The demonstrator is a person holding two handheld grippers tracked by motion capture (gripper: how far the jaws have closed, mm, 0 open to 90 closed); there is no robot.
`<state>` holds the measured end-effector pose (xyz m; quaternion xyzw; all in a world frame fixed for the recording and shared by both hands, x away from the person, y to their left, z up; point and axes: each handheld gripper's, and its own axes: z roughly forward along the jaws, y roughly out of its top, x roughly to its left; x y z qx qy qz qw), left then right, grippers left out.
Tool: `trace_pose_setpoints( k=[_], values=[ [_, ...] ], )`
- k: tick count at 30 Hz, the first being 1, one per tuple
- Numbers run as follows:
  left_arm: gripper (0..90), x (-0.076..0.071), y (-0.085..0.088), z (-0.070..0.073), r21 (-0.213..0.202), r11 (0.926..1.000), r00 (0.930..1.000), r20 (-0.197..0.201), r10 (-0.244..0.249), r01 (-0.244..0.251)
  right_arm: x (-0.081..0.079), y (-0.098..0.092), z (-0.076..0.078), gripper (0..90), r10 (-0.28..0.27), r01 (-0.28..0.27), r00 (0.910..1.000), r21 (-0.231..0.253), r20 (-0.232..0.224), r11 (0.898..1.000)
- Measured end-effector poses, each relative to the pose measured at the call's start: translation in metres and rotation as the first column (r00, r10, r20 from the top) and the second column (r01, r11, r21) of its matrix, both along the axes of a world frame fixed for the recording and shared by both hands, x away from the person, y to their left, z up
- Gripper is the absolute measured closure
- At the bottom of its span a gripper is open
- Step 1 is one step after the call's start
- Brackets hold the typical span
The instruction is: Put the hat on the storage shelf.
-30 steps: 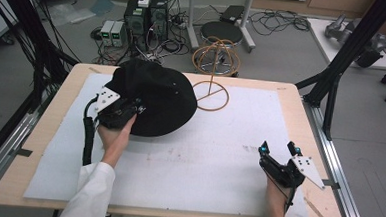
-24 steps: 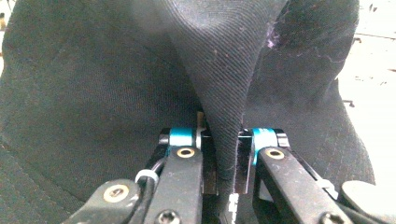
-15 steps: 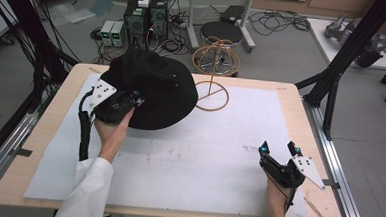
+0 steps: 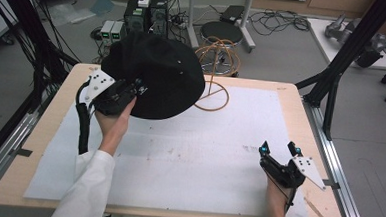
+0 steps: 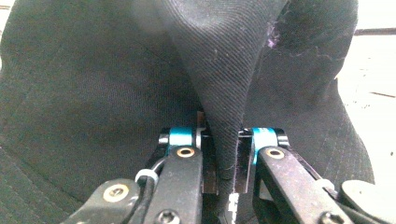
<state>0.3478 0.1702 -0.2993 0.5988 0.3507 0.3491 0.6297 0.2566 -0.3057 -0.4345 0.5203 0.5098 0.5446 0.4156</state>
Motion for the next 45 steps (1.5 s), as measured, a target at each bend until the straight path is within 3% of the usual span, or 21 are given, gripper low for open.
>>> trace_pose_setpoints(
  k=[5,9,15,19,27,37,42,45],
  values=[
    [86.1,0.009,0.002,0.002,-0.028,0.9996,1.0,-0.008,0.002,-0.002,0.0,-0.001,0.0,9.7,-0.001,0.001,1.0,0.002,0.0,1.0],
    [86.0,0.017,-0.004,0.011,-0.039,0.9992,0.9999,0.008,-0.008,0.008,0.001,-0.002,-0.001,9.7,0.0,0.0,1.0,-0.003,0.002,1.0],
    [86.0,0.023,-0.014,0.025,-0.025,0.999,0.999,0.026,-0.036,0.037,0.0,-0.002,-0.001,9.7,-0.002,0.002,1.0,0.0,-0.002,1.0],
    [86.0,0.031,-0.032,0.034,0.007,0.9983,0.9975,0.04,-0.059,0.059,0.0,-0.003,-0.001,9.7,0.002,-0.002,1.0,0.0,-0.003,1.0],
    [86.0,0.048,-0.06,0.045,0.022,0.9947,0.994,0.039,-0.102,0.101,-0.001,-0.005,-0.001,9.7,-0.004,0.004,1.0,-0.005,0.001,1.0],
    [85.9,0.08,-0.114,0.058,0.061,0.9855,0.9873,0.005,-0.159,0.158,0.0,-0.005,-0.001,9.7,0.002,-0.002,1.0,-0.006,0.002,1.0],
    [86.0,0.091,-0.128,0.065,0.065,0.9837,0.9857,0.002,-0.168,0.168,0.0,-0.005,-0.001,9.7,0.002,-0.002,1.0,-0.006,0.002,1.0],
    [86.0,0.106,-0.14,0.07,0.029,0.9807,0.9805,-0.042,-0.192,0.193,0.002,-0.006,-0.001,9.7,-0.011,0.011,0.9999,-0.013,0.01,1.0]
  ],
)
